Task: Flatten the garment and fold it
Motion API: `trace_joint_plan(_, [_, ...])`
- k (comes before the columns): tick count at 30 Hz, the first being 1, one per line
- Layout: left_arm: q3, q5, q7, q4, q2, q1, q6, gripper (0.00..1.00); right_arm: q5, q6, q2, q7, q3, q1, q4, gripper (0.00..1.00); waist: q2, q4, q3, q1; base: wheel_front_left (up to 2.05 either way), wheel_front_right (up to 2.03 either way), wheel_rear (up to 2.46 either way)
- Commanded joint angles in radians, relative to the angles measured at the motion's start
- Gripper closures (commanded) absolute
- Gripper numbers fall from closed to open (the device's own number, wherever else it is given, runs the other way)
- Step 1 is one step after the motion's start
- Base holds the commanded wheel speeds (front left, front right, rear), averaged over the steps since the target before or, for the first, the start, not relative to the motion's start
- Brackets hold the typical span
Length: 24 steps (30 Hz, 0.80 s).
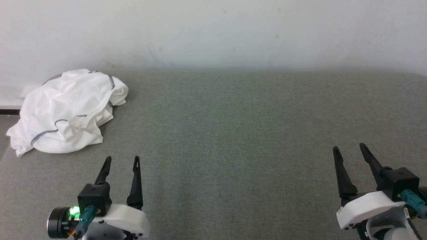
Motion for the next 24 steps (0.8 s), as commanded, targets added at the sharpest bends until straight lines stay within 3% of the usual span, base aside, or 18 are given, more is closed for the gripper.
trace_joint_plan(1, [0.007, -0.010, -0.011, -0.008, 0.002, 0.019, -0.006, 0.00, 0.006, -0.001, 0.001, -0.010, -0.006, 0.006, -0.002, 0.00, 0.0000, 0.015, 0.001, 0.0000, 0.00, 0.00, 0.00])
trace_joint_plan(24, [0.026, -0.031, -0.059, -0.029, -0.003, 0.053, -0.009, 0.00, 0.004, -0.001, 0.002, -0.058, 0.007, 0.003, 0.016, 0.00, 0.0000, 0.164, 0.006, 0.0000, 0.00, 0.00, 0.00])
